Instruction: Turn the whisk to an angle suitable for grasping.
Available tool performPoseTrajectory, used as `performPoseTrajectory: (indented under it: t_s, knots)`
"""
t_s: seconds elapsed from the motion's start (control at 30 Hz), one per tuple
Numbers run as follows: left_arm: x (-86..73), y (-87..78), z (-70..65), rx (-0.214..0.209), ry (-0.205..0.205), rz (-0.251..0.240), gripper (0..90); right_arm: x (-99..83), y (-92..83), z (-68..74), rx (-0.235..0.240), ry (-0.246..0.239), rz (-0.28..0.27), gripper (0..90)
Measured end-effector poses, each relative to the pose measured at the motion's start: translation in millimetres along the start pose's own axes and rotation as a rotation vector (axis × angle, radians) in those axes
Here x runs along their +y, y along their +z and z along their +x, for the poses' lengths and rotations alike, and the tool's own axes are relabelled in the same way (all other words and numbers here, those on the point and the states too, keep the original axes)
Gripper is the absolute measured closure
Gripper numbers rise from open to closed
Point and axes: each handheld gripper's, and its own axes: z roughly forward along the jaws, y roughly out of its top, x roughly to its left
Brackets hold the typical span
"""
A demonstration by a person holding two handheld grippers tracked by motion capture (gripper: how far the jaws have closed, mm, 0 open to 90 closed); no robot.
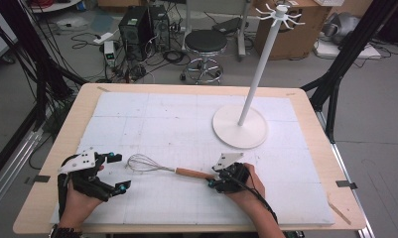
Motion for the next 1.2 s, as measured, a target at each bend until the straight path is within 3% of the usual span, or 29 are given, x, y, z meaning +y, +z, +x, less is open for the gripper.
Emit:
performPoseTrajectory:
  t_s: [0.43,0.83,1.0,1.07,1.1,1.2]
  knots:
    - [-0.4,0.4,0.3,0.0,0.003,0.004,1.8,-2.1,3.6,-17.8,-0.08,0.052,-0.018,49.0]
    - [-0.7,0.4,0.7,0.0,0.0,0.002,1.8,-5.6,4.7,-31.5,-0.16,0.144,-0.027,44.5]
    - [-1.1,-0.4,1.3,0.004,0.0,0.001,1.8,-9.3,-7.1,-35.2,-0.126,0.155,-0.065,37.2]
    - [-1.2,-0.5,1.5,0.005,0.0,0.001,1.8,-13.9,-14.7,-38.1,-0.154,0.165,-0.061,31.1]
    - [-1.2,-0.6,1.3,0.005,-0.002,0.001,1.8,-16.7,-17.7,-39.7,-0.168,0.185,-0.052,30.4]
    - [-1.0,-0.8,1.0,0.005,0.0,0.002,1.8,-26.8,-26.7,-46.4,-0.147,0.228,-0.051,32.7]
